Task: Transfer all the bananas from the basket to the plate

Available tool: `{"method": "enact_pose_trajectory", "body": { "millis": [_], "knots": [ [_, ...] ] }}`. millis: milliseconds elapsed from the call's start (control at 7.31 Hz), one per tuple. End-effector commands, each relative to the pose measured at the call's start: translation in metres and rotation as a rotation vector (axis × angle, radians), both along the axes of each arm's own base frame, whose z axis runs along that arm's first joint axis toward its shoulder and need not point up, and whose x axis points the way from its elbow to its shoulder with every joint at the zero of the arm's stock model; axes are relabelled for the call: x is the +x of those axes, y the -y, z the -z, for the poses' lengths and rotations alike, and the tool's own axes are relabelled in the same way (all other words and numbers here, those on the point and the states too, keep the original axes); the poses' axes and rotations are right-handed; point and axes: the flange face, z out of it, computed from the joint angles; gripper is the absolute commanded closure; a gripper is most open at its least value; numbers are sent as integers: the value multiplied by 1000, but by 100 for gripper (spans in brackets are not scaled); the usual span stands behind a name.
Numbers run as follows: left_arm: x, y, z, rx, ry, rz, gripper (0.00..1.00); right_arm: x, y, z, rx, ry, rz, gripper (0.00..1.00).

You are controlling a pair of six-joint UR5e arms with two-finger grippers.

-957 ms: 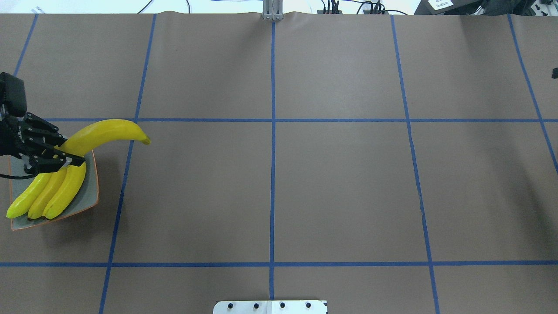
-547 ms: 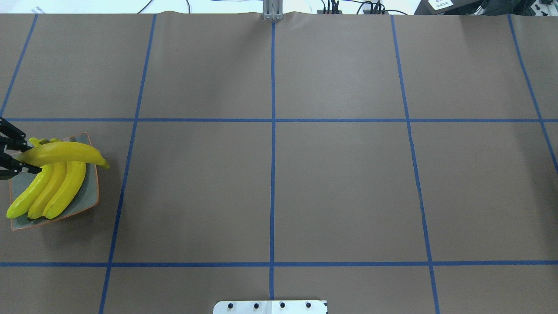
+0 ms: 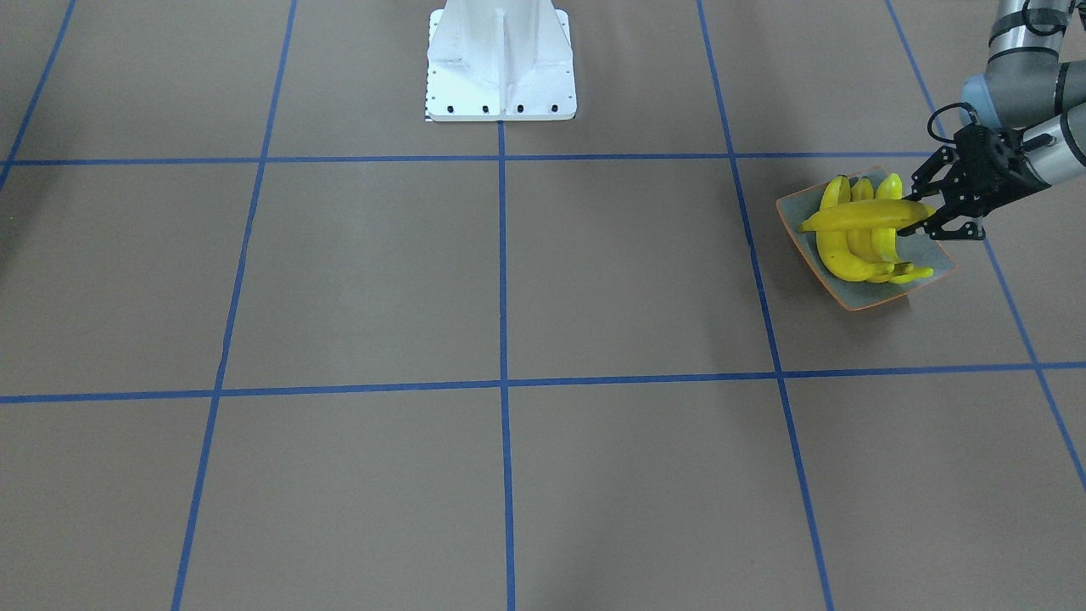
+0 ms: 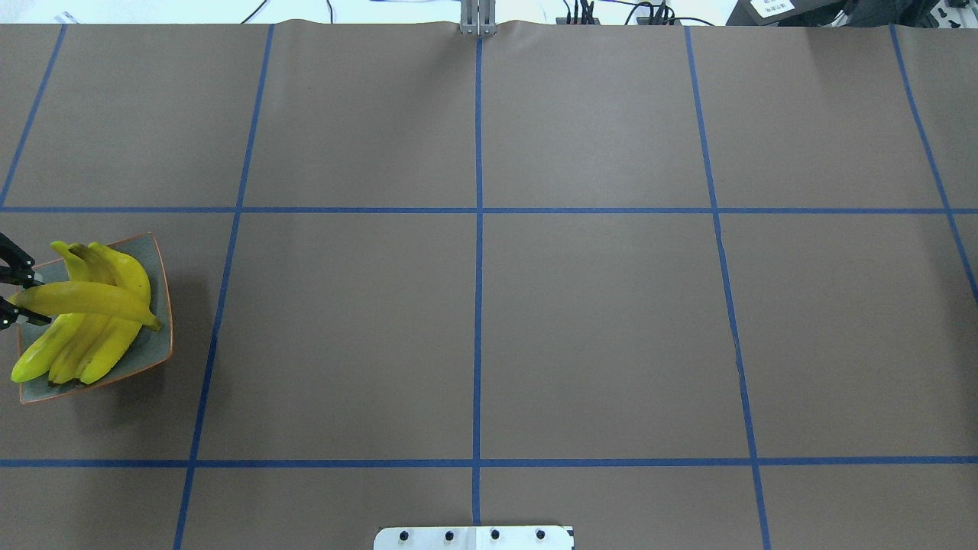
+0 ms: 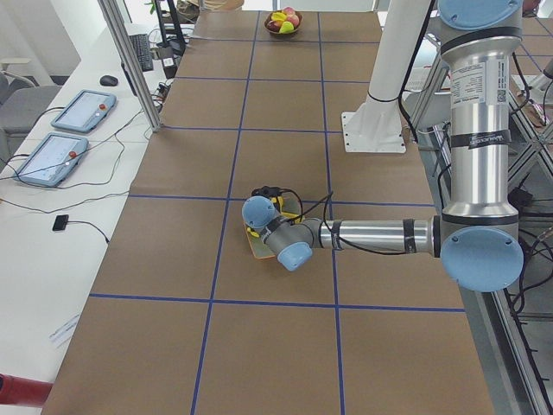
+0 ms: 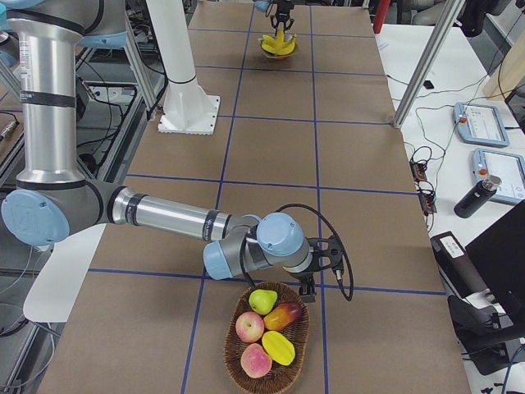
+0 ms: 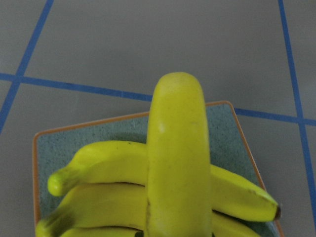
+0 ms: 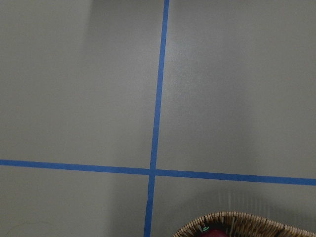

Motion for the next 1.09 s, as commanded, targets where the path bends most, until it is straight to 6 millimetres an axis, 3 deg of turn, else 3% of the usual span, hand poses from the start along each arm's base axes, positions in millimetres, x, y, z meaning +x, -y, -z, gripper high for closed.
{"method": "enact_pose_trajectory", "body": {
  "millis": [0, 273, 547, 684, 957],
  "knots": [
    [1, -2, -14, -21, -10, -21, 68, 7, -5, -2, 3, 10, -7, 0],
    [1, -2, -13, -25, -9, -19, 3, 9, -6, -2, 2, 13, -10, 0],
    [0, 7, -3, -30, -17, -6, 1, 9, -4, 1, 5, 14, -10, 0],
    [-14, 21, 15, -102, -59, 24, 1, 9, -4, 0, 5, 13, -10, 0],
    [-66, 57, 69, -278, -148, 135, 1, 10, -8, -4, -4, 14, -13, 0]
  ]
}}
